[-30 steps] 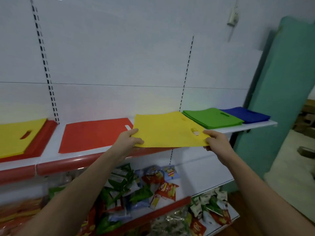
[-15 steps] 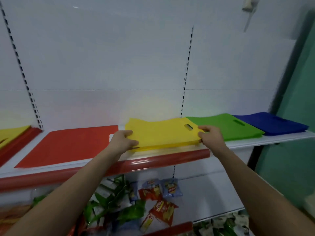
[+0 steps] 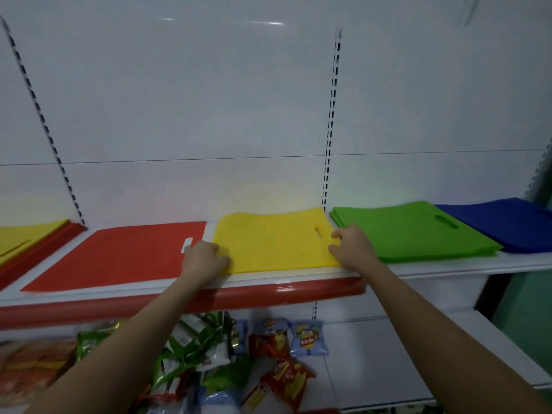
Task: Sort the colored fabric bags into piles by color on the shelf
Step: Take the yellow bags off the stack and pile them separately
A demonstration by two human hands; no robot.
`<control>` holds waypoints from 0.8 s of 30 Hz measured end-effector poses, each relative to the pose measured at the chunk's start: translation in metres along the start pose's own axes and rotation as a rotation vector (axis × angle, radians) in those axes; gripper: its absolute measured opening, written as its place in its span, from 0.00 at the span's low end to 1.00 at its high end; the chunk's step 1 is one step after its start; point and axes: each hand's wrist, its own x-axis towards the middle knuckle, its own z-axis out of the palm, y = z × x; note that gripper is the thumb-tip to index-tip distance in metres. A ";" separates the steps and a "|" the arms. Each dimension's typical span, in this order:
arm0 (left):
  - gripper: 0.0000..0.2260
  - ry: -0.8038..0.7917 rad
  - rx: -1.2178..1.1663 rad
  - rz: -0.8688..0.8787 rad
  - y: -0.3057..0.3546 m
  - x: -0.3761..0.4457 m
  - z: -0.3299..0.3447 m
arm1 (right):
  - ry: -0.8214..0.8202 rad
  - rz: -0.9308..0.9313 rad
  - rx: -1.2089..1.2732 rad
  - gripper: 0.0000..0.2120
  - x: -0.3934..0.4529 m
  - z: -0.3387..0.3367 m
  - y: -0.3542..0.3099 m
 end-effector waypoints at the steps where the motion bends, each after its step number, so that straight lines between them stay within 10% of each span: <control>1: 0.23 0.008 0.033 0.005 0.001 -0.001 -0.001 | 0.002 -0.017 -0.013 0.19 0.001 0.000 0.001; 7: 0.18 0.077 0.134 0.066 0.005 -0.019 -0.015 | 0.117 -0.104 0.234 0.11 0.002 -0.006 -0.026; 24: 0.13 0.268 0.236 -0.145 -0.172 -0.124 -0.163 | -0.470 -0.627 0.220 0.10 -0.117 0.102 -0.305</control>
